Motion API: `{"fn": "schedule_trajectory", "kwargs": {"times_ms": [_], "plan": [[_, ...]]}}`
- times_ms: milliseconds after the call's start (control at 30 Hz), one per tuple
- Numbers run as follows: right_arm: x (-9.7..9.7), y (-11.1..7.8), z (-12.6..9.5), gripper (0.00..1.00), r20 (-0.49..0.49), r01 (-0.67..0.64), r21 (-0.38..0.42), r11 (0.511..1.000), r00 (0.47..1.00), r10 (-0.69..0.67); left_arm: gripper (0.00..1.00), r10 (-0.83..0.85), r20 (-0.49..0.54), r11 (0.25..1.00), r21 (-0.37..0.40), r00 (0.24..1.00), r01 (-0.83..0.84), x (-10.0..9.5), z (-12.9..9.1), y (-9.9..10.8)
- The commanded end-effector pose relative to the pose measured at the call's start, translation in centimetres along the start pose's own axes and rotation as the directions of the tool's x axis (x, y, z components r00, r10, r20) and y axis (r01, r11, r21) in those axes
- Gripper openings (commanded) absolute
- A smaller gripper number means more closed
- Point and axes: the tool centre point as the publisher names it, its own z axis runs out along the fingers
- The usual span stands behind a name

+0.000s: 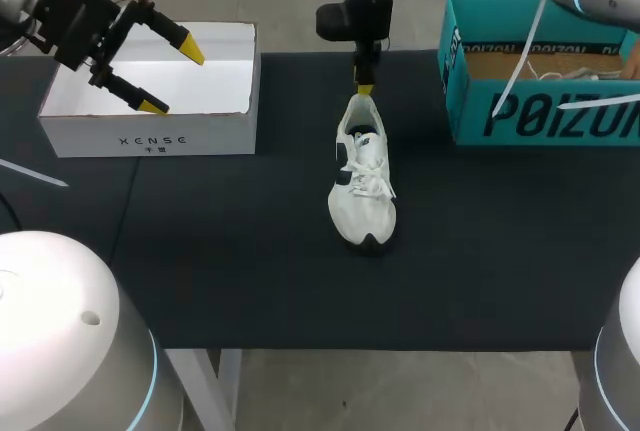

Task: Take the shoe out of the shoebox, open the shoe tongue, remove and reinsert the insole, then place the shoe into the shoebox

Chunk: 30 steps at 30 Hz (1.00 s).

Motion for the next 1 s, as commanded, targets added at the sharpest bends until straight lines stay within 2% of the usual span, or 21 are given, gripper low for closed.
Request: {"fn": "schedule_trajectory", "kwargs": {"times_ms": [33,233,500,833,1000], "plan": [[0.0,0.0,1.4,0.45,0.017,-0.029,0.007,1.0,0.999,0.029,1.0,0.0,-0.004,1.0,0.0,1.0,0.0,0.0,0.0,0.0],[-0.3,-0.2,2.6,0.53,0.019,-0.052,-0.006,0.999,0.998,0.052,1.0,0.0,-0.004,1.0,0.0,1.0,0.0,0.0,0.0,0.0],[-0.1,0.5,3.8,0.72,0.027,-0.052,-0.003,0.999,0.998,0.052,1.0,0.0,-0.004,1.0,0.0,1.0,0.0,0.0,0.0,0.0],[-0.9,0.5,6.0,0.71,0.045,-0.083,-0.007,0.997,0.995,0.083,1.0,0.0,-0.004,1.0,0.0,1.0,0.0,0.0,0.0,0.0],[-1.6,0.3,6.8,0.65,0.057,-0.097,-0.01,0.995,0.994,0.097,1.0,0.0,-0.004,1.0,0.0,1.0,0.0,0.0,0.0,0.0]]}}
